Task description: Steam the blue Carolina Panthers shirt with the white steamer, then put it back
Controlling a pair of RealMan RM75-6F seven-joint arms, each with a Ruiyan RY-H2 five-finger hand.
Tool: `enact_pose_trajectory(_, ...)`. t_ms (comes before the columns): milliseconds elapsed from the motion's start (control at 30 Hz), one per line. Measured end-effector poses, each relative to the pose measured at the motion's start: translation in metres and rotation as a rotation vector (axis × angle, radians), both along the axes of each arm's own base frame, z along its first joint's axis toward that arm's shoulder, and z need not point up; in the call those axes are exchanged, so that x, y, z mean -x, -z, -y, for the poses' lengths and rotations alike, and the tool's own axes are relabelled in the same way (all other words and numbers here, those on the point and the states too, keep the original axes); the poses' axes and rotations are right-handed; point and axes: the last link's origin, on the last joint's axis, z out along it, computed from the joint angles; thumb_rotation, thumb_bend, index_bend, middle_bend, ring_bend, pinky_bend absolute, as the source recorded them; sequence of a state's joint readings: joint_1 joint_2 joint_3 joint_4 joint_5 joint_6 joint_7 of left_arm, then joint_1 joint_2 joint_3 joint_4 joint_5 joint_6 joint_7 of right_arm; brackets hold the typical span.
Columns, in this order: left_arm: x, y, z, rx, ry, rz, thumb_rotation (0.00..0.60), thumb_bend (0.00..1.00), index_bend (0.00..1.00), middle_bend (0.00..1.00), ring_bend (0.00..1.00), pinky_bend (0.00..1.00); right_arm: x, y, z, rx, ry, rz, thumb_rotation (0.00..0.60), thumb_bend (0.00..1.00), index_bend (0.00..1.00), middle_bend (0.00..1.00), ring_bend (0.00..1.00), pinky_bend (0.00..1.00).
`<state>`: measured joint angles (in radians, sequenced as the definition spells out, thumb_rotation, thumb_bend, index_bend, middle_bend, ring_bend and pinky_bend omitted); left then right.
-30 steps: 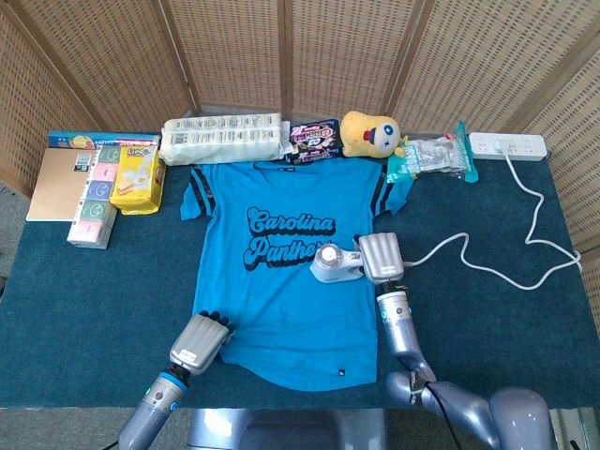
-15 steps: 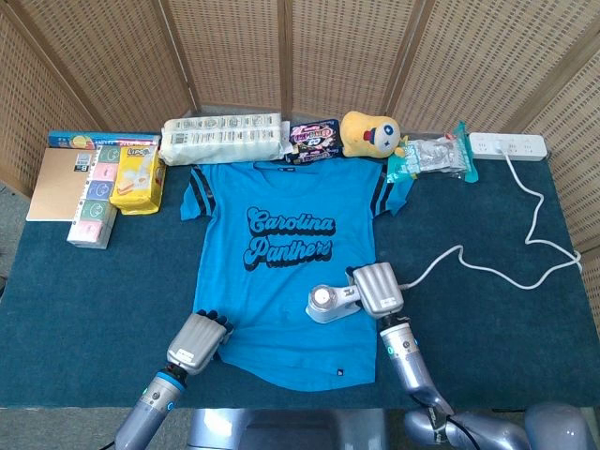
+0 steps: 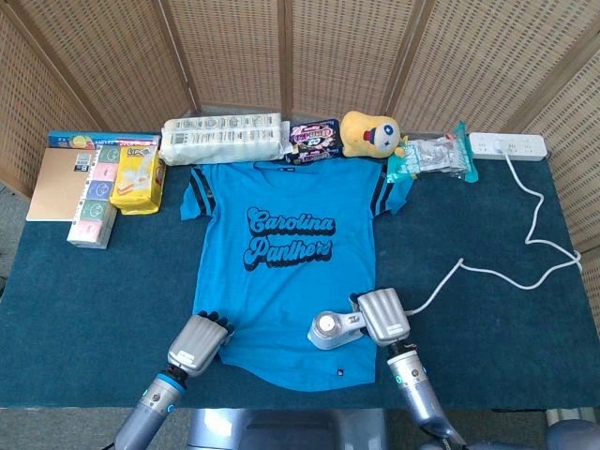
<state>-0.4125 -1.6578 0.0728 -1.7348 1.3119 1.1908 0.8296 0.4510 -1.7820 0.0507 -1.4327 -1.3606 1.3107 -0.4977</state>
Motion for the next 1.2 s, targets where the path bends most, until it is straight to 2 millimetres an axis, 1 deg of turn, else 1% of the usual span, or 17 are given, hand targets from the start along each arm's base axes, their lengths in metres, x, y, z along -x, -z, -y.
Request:
enact_pose_trajectory(167, -0.001, 0.0, 0.001, 0.0, 0.003, 0.0, 0.6, 0.48, 0.58, 0.51, 0.42, 0.48, -0.007, 0.004, 0.005, 0.007, -0.008, 0.008, 0.6, 0.4, 0.7, 0.73, 0.75, 0.67)
enact_pose_trajectory(367, -0.001, 0.002, 0.004, 0.01, 0.008, -0.005, 0.6, 0.48, 0.58, 0.51, 0.42, 0.48, -0.022, 0.01, 0.02, 0.027, -0.028, 0.017, 0.6, 0.4, 0.7, 0.73, 0.75, 0.67)
enact_pose_trajectory(500, -0.002, 0.003, 0.006, 0.019, 0.016, -0.006, 0.6, 0.48, 0.58, 0.51, 0.42, 0.48, -0.034, 0.017, 0.029, 0.019, -0.035, 0.037, 0.6, 0.4, 0.7, 0.73, 0.75, 0.67)
enact_pose_trajectory(700, -0.003, 0.004, 0.006, 0.02, 0.017, -0.008, 0.6, 0.48, 0.58, 0.51, 0.42, 0.48, -0.043, 0.028, 0.037, 0.003, -0.036, 0.041, 0.6, 0.4, 0.7, 0.73, 0.75, 0.67)
enact_pose_trajectory(933, -0.001, 0.003, 0.005, 0.015, 0.007, -0.011, 0.6, 0.48, 0.58, 0.51, 0.42, 0.48, -0.048, 0.039, 0.053, 0.011, -0.033, 0.033, 0.6, 0.4, 0.7, 0.73, 0.75, 0.66)
enact_pose_trajectory(1200, 0.0, 0.004, 0.004, 0.018, 0.004, -0.012, 0.6, 0.48, 0.58, 0.51, 0.42, 0.48, -0.042, 0.037, 0.073, 0.053, -0.018, 0.014, 0.6, 0.4, 0.7, 0.73, 0.75, 0.66)
